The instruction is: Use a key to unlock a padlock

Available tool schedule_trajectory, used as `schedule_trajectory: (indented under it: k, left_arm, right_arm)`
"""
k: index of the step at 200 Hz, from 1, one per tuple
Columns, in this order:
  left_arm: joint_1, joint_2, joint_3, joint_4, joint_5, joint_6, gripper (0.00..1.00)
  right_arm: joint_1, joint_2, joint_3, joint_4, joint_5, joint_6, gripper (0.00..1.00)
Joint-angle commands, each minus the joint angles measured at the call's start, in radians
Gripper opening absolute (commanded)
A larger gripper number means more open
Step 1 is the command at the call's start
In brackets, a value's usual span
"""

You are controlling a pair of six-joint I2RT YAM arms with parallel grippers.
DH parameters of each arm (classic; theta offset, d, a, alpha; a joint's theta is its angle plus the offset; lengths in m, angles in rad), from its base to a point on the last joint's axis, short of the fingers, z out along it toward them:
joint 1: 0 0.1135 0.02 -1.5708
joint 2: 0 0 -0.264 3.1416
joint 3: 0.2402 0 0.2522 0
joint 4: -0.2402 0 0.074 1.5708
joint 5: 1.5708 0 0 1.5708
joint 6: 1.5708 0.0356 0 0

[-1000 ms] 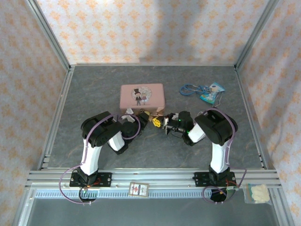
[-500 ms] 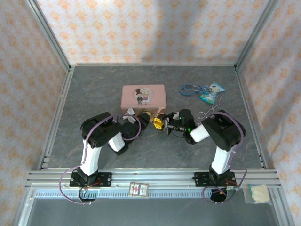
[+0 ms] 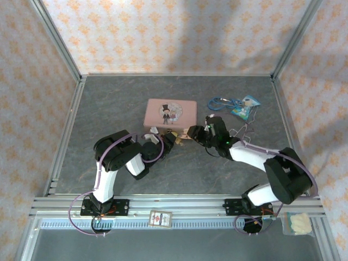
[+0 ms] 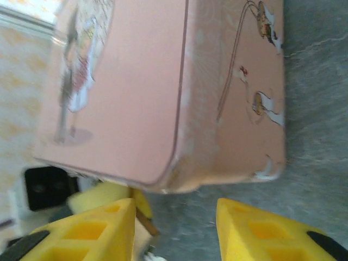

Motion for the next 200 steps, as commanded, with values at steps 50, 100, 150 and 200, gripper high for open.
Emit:
schedule_trajectory:
  k: [50,100,150,200]
  left_arm:
    - [0.0,-0.171,0.102,-0.245,0.064,0.05,0.0]
    - [0.001,-0.163,0.109,-0.245,0.074,0.048,0.0]
    - [0.002,-0.161,0.112,-0.256,0.077,0.053,0.0]
    - [0.007,-0.163,0.109,-0.253,0.08,0.049,0.0]
  right_arm:
    - [0.164,-0.066,0.161,-0.369,0.232,-0.547,0.36]
    - [0.241,0.027,0.244,-0.446,0.38,-0.611,0.36]
    - [0.262,0.055,0.261,-0.47,0.408,-0.649,0.35]
    - [0.277,0.099,0.265,-0.46,0.397,-0.657,0.34]
